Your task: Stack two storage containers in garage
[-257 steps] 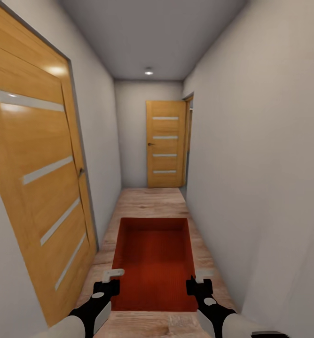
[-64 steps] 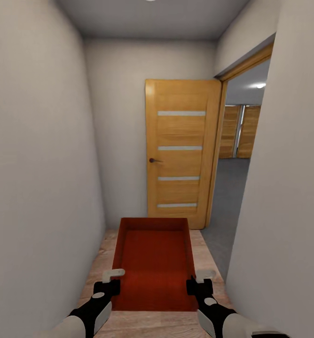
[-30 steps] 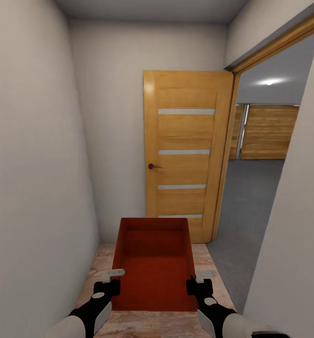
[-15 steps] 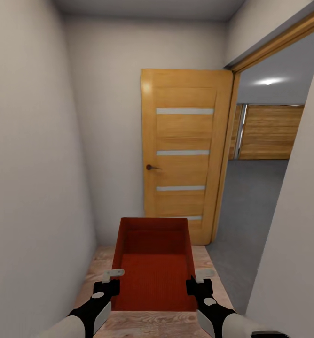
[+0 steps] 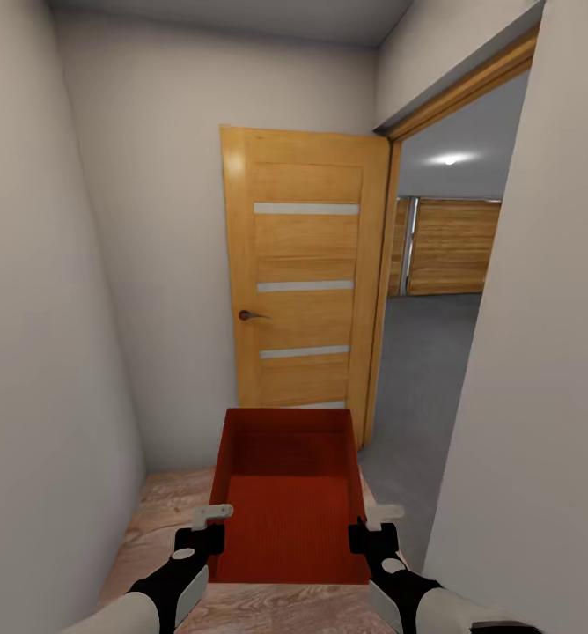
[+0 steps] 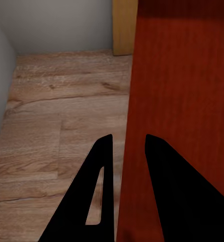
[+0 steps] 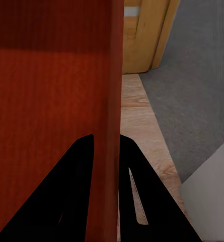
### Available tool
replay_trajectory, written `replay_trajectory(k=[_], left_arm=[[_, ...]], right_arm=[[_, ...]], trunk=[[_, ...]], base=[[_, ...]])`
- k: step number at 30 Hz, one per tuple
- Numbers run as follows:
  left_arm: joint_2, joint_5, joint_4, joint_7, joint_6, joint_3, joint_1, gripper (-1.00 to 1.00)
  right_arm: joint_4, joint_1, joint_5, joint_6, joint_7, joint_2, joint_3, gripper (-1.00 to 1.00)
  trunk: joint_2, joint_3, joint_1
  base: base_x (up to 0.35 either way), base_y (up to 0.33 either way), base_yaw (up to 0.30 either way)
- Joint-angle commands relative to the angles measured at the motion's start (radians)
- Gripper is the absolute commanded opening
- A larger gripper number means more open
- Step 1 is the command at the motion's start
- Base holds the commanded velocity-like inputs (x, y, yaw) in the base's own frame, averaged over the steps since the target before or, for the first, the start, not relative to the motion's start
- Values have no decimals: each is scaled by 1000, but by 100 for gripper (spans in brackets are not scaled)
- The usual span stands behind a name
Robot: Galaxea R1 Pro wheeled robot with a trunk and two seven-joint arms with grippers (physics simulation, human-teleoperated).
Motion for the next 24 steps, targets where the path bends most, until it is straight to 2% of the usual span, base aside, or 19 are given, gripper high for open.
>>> replay_trajectory(k=[1,15,24], left_arm=[[13,7,4,14,-4,13,0,-100],[12,8,4,15,-3,14,0,-100],[12,8,4,15,-3,15,0,-100]], right_arm=[[-3,-2,-3,-6,-11,0,-20,-100],[-3,-2,-3,-6,-11,0,-20,-100],[-3,-2,-3,-6,-11,0,-20,-100]], trunk=[[-1,-2,0],[-1,-2,0],[-1,-2,0]], base=[[0,0,-277],[6,8,-277],[156,262,-275]])
